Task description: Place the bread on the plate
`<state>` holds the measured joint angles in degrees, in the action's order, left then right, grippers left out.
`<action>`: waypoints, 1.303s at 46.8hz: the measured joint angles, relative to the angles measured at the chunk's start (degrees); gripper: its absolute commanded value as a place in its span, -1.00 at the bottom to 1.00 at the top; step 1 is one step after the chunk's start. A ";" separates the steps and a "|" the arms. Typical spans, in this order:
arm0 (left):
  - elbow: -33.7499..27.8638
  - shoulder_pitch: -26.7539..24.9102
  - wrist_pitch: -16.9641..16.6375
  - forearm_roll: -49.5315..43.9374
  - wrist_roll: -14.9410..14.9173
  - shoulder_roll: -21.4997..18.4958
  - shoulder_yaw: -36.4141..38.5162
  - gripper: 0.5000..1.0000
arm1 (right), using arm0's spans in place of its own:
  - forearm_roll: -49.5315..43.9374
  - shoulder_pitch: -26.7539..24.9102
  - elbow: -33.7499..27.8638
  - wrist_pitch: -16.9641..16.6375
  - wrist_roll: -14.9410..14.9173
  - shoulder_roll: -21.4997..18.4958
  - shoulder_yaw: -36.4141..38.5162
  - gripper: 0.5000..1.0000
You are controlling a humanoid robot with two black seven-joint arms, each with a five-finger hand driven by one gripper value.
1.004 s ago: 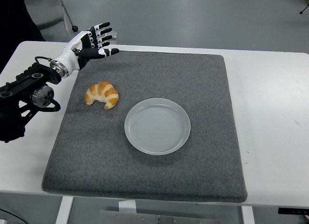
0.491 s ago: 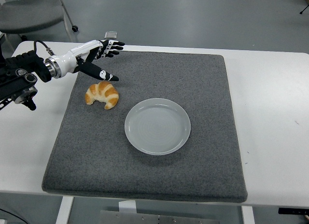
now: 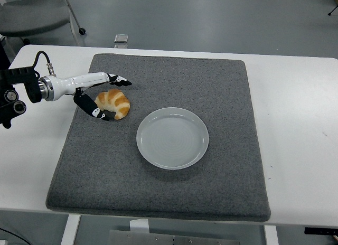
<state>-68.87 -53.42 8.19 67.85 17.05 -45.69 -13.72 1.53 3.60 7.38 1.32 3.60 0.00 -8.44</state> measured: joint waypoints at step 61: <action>10.13 -0.26 -4.42 9.37 -0.67 7.60 0.06 0.69 | 0.00 0.00 0.00 0.00 0.00 0.00 0.00 0.72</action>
<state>-58.74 -53.68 3.77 77.22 16.38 -38.09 -13.66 1.53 3.60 7.38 1.32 3.60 0.00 -8.44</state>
